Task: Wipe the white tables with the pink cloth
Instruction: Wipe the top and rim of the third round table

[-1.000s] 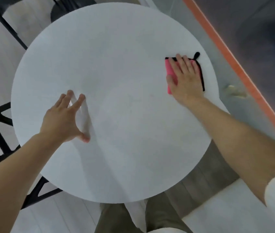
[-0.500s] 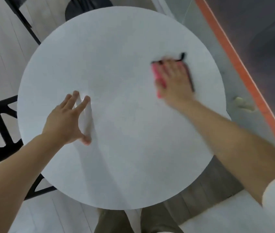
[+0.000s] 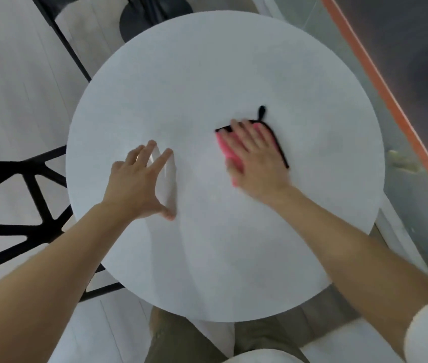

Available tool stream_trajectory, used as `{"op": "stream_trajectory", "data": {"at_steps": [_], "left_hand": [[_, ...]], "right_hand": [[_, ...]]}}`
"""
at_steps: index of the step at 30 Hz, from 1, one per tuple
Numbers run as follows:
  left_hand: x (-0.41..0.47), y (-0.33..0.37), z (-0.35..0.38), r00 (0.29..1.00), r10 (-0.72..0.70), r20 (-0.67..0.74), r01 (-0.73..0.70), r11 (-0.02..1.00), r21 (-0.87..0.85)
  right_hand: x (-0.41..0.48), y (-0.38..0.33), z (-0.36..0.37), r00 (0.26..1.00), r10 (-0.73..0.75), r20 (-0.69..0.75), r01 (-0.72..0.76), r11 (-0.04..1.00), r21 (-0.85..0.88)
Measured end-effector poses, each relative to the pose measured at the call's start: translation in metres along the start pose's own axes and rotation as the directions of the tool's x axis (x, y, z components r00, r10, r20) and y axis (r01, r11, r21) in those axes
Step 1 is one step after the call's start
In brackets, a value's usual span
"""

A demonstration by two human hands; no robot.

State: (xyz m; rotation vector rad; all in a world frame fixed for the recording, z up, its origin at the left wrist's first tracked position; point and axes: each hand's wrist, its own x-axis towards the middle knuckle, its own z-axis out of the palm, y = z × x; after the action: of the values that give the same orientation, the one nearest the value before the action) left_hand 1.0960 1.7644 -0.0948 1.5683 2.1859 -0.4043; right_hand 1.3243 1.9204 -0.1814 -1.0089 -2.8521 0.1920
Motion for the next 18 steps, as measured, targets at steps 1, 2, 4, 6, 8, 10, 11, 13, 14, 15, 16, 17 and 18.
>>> {"op": "stream_trajectory", "data": {"at_steps": [1,2,4,6,8,10,11,13,14,15,16,17,18], "left_hand": [[0.0,-0.005,-0.002,1.0,0.021,-0.003,-0.021,1.0,-0.022],[0.0,-0.012,-0.005,0.999,0.05,-0.002,-0.05,0.998,-0.043],[-0.002,-0.033,-0.008,0.996,0.09,0.001,-0.089,0.994,-0.068],[-0.007,-0.06,-0.005,0.997,0.082,-0.009,-0.082,0.994,-0.072],[-0.012,-0.09,-0.001,0.999,0.041,-0.004,-0.041,0.997,-0.066],[-0.018,-0.119,0.005,1.0,0.01,0.021,-0.01,1.0,-0.025],[-0.019,-0.131,0.007,1.0,0.003,0.027,-0.003,1.0,0.001],[-0.021,-0.146,0.013,1.0,0.024,0.013,-0.025,0.999,0.037],[-0.022,-0.15,0.017,0.999,0.038,-0.013,-0.038,0.999,0.031],[-0.022,-0.151,0.019,0.998,0.039,-0.044,-0.039,0.999,0.009],[-0.021,-0.151,0.02,0.998,0.039,-0.059,-0.04,0.999,-0.011],[-0.02,-0.15,0.02,0.997,0.048,-0.058,-0.049,0.999,-0.017],[-0.02,-0.149,0.02,0.996,0.061,-0.058,-0.062,0.998,-0.02]], "right_hand": [[-0.009,0.033,-0.004,0.992,0.128,-0.015,-0.129,0.991,-0.036],[-0.019,0.061,-0.008,0.968,0.248,-0.019,-0.249,0.967,-0.061],[-0.037,0.093,-0.014,0.891,0.454,-0.019,-0.454,0.888,-0.072],[-0.035,0.076,-0.009,0.766,0.642,-0.035,-0.643,0.762,-0.074],[-0.012,0.009,-0.001,0.669,0.739,-0.078,-0.743,0.667,-0.052],[0.013,-0.09,0.012,0.772,0.63,-0.082,-0.634,0.773,-0.021],[0.025,-0.144,0.019,0.857,0.512,-0.065,-0.513,0.859,0.001],[0.041,-0.237,0.028,0.967,0.255,-0.002,-0.254,0.965,0.06],[0.043,-0.265,0.029,0.988,0.152,0.028,-0.154,0.984,0.094],[0.042,-0.275,0.029,0.997,0.077,0.032,-0.08,0.991,0.112],[0.037,-0.267,0.03,1.0,0.024,0.018,-0.026,0.993,0.112],[0.028,-0.249,0.03,1.0,0.005,-0.003,-0.005,0.995,0.101],[0.014,-0.224,0.029,0.999,0.03,-0.015,-0.028,0.996,0.081]]}}
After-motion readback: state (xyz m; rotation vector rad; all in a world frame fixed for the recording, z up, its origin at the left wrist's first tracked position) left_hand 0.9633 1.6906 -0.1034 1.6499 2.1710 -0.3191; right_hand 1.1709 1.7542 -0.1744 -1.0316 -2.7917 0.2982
